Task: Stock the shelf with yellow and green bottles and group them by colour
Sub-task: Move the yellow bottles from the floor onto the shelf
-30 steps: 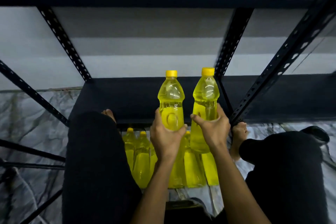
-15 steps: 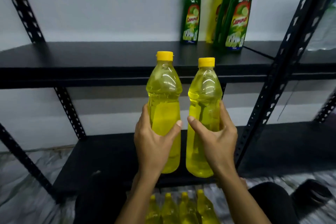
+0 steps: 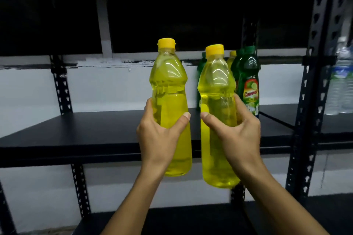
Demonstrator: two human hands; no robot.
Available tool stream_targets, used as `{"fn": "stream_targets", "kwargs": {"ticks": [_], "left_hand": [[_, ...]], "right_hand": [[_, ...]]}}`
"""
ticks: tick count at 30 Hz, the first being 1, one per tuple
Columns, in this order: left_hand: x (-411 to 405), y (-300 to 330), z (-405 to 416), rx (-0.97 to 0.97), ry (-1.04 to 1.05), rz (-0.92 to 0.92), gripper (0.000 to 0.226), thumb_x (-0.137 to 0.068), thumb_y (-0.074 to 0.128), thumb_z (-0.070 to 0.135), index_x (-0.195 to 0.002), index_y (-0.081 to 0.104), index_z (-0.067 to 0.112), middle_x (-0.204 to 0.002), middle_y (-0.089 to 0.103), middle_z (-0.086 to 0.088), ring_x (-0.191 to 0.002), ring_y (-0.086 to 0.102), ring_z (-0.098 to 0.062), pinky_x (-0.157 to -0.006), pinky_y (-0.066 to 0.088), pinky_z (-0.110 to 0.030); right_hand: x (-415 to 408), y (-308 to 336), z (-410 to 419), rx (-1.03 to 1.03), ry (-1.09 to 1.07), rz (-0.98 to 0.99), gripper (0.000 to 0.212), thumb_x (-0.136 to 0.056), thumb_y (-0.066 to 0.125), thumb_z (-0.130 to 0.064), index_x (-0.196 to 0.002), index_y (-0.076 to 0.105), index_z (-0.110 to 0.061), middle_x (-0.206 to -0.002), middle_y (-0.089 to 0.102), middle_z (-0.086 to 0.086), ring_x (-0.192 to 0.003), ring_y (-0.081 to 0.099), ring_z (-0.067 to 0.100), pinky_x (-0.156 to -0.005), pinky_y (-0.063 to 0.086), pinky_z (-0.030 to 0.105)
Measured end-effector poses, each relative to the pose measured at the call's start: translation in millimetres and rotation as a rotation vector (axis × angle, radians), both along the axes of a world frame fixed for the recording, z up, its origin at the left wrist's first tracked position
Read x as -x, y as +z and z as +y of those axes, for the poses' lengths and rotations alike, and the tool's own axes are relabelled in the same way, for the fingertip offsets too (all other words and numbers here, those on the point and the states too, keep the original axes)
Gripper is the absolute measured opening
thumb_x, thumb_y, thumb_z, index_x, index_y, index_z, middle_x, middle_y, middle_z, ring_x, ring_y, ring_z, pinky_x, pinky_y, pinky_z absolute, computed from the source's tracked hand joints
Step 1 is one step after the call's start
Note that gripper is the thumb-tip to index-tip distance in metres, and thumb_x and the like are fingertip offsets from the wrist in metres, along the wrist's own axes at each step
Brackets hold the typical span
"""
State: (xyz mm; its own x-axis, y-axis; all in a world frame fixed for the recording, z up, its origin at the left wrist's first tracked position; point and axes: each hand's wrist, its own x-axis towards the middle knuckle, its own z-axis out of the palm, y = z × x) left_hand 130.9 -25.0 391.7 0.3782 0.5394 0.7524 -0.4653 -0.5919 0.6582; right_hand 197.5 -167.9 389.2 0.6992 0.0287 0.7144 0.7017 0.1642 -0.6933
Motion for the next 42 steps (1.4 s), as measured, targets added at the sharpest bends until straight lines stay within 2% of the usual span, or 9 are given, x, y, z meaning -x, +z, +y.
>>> {"fn": "stream_targets", "kwargs": {"ticks": [5, 9, 16, 25, 28, 31, 36, 39, 42], "left_hand": [[-20.6, 22.7, 21.8, -0.002, -0.040, -0.019, 0.053, -0.070, 0.080, 0.041, -0.115, 0.059, 0.022, -0.098, 0.071, 0.006, -0.087, 0.069, -0.011, -0.077, 0.058, -0.035], [-36.9, 28.0, 38.1, -0.044, 0.035, -0.022, 0.056, -0.069, 0.077, 0.048, -0.114, 0.057, 0.023, -0.098, 0.068, 0.005, -0.088, 0.066, -0.013, -0.074, 0.056, -0.029], [-75.5, 21.1, 63.8, -0.013, 0.092, 0.022, 0.057, -0.066, 0.075, 0.056, -0.111, 0.057, 0.025, -0.098, 0.068, 0.005, -0.087, 0.066, -0.017, -0.075, 0.057, -0.036], [-132.1, 12.8, 97.3, -0.070, 0.150, 0.052, 0.078, -0.069, 0.072, 0.061, -0.131, 0.048, 0.022, -0.118, 0.063, -0.001, -0.104, 0.061, -0.021, -0.086, 0.054, -0.038], [-149.1, 11.4, 109.9, -0.095, 0.137, 0.112, 0.085, -0.072, 0.074, 0.058, -0.141, 0.040, 0.022, -0.131, 0.057, -0.001, -0.114, 0.055, -0.021, -0.093, 0.050, -0.038], [-164.2, 12.8, 125.4, -0.128, 0.118, 0.200, 0.090, -0.071, 0.074, 0.061, -0.144, 0.034, 0.024, -0.134, 0.056, -0.001, -0.119, 0.055, -0.024, -0.096, 0.050, -0.042], [-186.0, 18.4, 140.6, -0.135, 0.219, 0.324, 0.087, -0.072, 0.074, 0.059, -0.136, 0.033, 0.017, -0.128, 0.058, -0.005, -0.112, 0.058, -0.029, -0.084, 0.048, -0.037], [-193.9, 13.5, 142.6, -0.124, 0.286, 0.345, 0.086, -0.070, 0.075, 0.060, -0.129, 0.032, 0.016, -0.123, 0.058, -0.007, -0.107, 0.059, -0.032, -0.077, 0.045, -0.035], [-194.6, 9.9, 146.2, -0.173, 0.369, 0.390, 0.094, -0.066, 0.077, 0.059, -0.135, 0.032, 0.014, -0.130, 0.050, -0.011, -0.117, 0.052, -0.033, -0.087, 0.045, -0.041]], "right_hand": [[-19.2, 28.6, 17.3, -0.095, 0.038, 0.009, 0.089, -0.065, 0.087, -0.039, -0.143, 0.049, -0.018, -0.132, 0.062, -0.003, -0.122, 0.058, 0.011, -0.103, 0.049, 0.037], [-37.3, 38.6, 29.0, -0.131, 0.011, 0.009, 0.094, -0.061, 0.085, -0.046, -0.143, 0.048, -0.019, -0.134, 0.061, -0.003, -0.124, 0.057, 0.014, -0.103, 0.049, 0.039], [-70.9, 36.0, 50.7, -0.120, 0.027, 0.028, 0.087, -0.069, 0.087, -0.027, -0.144, 0.046, -0.015, -0.126, 0.060, -0.012, -0.119, 0.059, 0.009, -0.105, 0.048, 0.034], [-133.5, 29.7, 94.8, -0.063, 0.037, 0.024, 0.089, -0.068, 0.084, -0.043, -0.145, 0.045, -0.020, -0.139, 0.056, -0.006, -0.130, 0.050, 0.012, -0.109, 0.042, 0.035], [-158.0, 28.8, 107.7, -0.024, 0.017, 0.017, 0.087, -0.072, 0.082, -0.043, -0.147, 0.042, -0.023, -0.145, 0.049, -0.006, -0.136, 0.041, 0.011, -0.107, 0.036, 0.026], [-178.0, 25.4, 121.1, 0.017, 0.008, 0.004, 0.085, -0.075, 0.079, -0.045, -0.148, 0.039, -0.026, -0.140, 0.053, -0.007, -0.130, 0.047, 0.011, -0.104, 0.040, 0.026], [-205.0, 14.3, 135.4, 0.182, -0.009, 0.072, 0.073, -0.077, 0.073, -0.056, -0.137, 0.046, -0.023, -0.123, 0.059, -0.009, -0.116, 0.055, 0.013, -0.092, 0.044, 0.028], [-214.2, -0.6, 135.6, 0.362, -0.023, 0.137, 0.087, -0.074, 0.071, -0.062, -0.141, 0.035, -0.019, -0.138, 0.048, 0.001, -0.128, 0.045, 0.022, -0.096, 0.038, 0.033], [-217.5, -3.7, 136.5, 0.470, -0.032, 0.146, 0.098, -0.071, 0.076, -0.059, -0.143, 0.026, -0.015, -0.145, 0.040, 0.007, -0.133, 0.039, 0.027, -0.101, 0.037, 0.038]]}}
